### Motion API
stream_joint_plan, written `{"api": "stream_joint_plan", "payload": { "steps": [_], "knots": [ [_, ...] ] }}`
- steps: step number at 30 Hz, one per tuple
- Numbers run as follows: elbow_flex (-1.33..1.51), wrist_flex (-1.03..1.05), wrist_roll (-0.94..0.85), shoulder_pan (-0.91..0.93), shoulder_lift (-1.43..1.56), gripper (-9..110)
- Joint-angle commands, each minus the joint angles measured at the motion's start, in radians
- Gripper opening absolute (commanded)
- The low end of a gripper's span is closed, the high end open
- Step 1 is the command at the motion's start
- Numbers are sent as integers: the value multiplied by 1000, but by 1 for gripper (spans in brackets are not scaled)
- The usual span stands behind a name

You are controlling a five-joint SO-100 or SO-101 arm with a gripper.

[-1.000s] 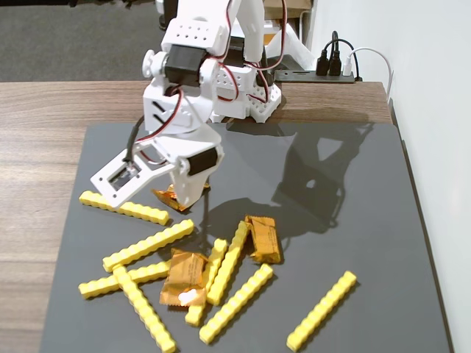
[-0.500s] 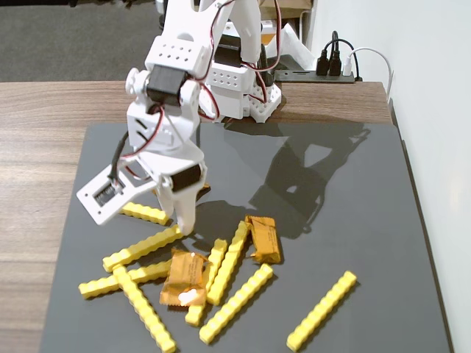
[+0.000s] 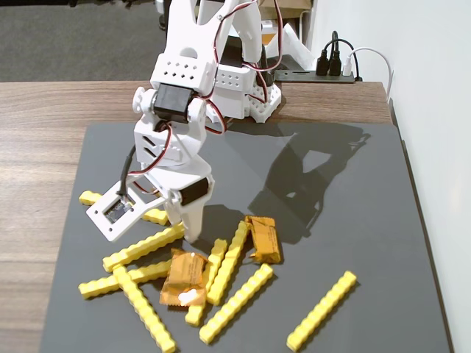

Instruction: Grab a fry

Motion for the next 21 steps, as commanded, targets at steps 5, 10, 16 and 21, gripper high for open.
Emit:
{"api": "stream_joint_plan", "payload": {
  "steps": [5, 10, 16, 21],
  "knots": [
    [-38, -14, -8, -5, -2, 1],
    [-38, 25, -31, 5, 25, 1],
    [-26, 143, -101, 26, 127, 1],
    [-2, 238, -202, 44, 236, 1]
  ]
}}
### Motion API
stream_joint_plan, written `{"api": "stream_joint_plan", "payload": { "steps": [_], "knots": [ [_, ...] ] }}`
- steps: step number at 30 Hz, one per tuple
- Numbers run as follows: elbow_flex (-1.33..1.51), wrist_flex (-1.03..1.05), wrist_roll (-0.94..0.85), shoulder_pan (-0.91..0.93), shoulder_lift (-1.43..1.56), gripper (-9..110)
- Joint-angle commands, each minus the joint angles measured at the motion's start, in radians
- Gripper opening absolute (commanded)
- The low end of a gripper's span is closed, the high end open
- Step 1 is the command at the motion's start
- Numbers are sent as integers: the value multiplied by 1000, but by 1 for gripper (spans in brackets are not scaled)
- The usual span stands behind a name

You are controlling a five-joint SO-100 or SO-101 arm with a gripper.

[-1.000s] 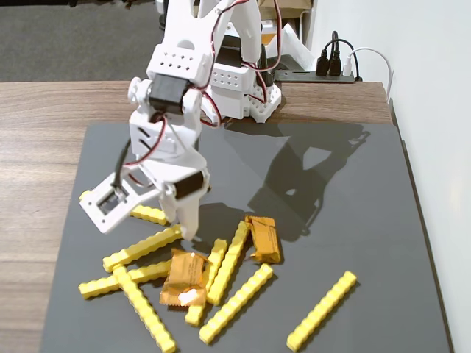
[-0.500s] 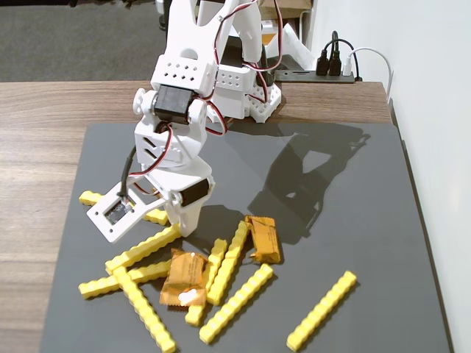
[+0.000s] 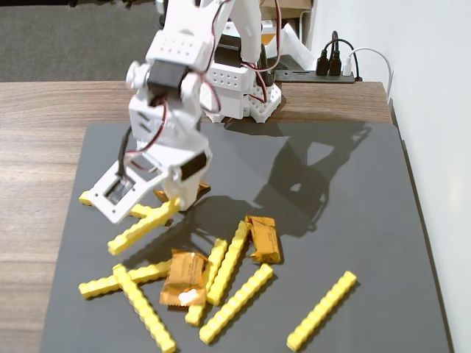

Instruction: Grab a fry

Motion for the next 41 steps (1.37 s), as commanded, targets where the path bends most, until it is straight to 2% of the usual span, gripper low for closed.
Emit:
{"api": "stream_joint_plan", "payload": {
  "steps": [1, 9, 19, 28, 41],
  "knots": [
    [3, 61, -69, 9, 117, 1],
    [49, 153, -302, -44, 264, 1],
    [61, 209, -417, -199, 400, 1],
    [126, 279, -436, -330, 597, 1],
    [130, 273, -468, -287, 581, 1]
  ]
}}
